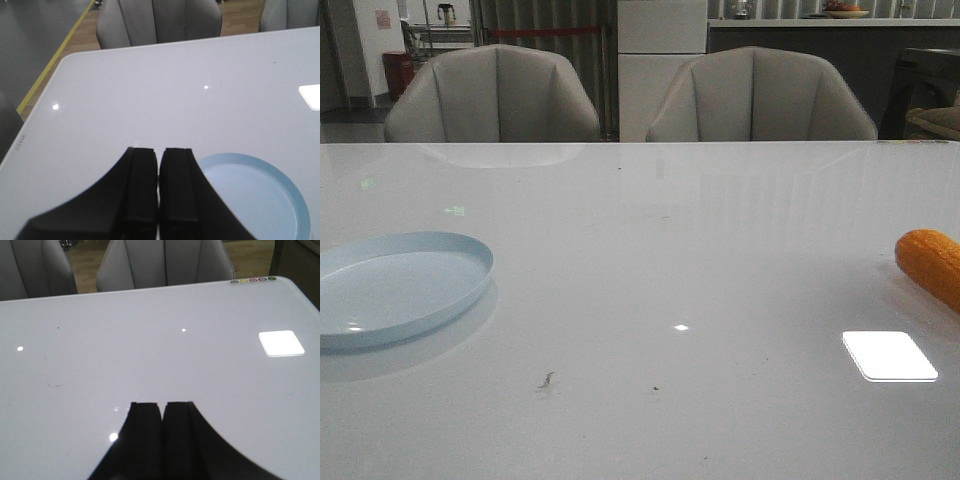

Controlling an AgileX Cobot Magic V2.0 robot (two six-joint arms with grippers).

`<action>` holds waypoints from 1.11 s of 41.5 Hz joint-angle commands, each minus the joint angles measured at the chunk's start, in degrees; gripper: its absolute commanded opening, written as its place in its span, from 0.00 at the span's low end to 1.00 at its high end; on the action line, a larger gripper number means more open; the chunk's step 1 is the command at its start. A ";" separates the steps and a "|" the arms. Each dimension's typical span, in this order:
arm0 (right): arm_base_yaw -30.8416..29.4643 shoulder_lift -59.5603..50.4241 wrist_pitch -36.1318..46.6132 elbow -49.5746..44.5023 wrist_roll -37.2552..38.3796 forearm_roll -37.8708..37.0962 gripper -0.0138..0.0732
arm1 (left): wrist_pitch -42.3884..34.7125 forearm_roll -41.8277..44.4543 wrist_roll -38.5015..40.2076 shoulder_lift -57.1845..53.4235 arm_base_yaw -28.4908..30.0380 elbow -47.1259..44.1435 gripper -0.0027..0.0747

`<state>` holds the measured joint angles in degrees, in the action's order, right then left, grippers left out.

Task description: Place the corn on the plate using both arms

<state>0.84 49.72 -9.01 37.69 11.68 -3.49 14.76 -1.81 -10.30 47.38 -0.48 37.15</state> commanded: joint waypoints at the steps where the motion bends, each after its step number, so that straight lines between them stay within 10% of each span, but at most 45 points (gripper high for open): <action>1: -0.35 1.17 4.42 2.04 0.06 -0.64 0.23 | -6.38 -0.59 0.20 1.97 0.06 1.94 0.20; 14: -0.35 2.01 6.78 2.04 0.06 -0.64 0.23 | -14.08 -0.71 0.20 2.96 -2.15 1.94 0.20; 31: -0.35 2.01 3.78 2.04 -0.47 -0.70 0.23 | -4.49 -3.48 0.20 2.96 -3.07 1.94 0.22; 38: -0.35 2.01 -1.15 2.04 -0.44 -1.87 0.25 | -3.30 -3.48 0.20 2.96 -3.07 1.94 0.43; 46: -0.35 2.01 -4.27 2.04 -0.44 -4.32 0.55 | -5.61 -3.48 0.20 2.96 -3.07 1.94 0.70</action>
<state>0.84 52.20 -16.24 37.69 11.58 -6.25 14.42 -4.56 -10.30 50.83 -3.06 37.15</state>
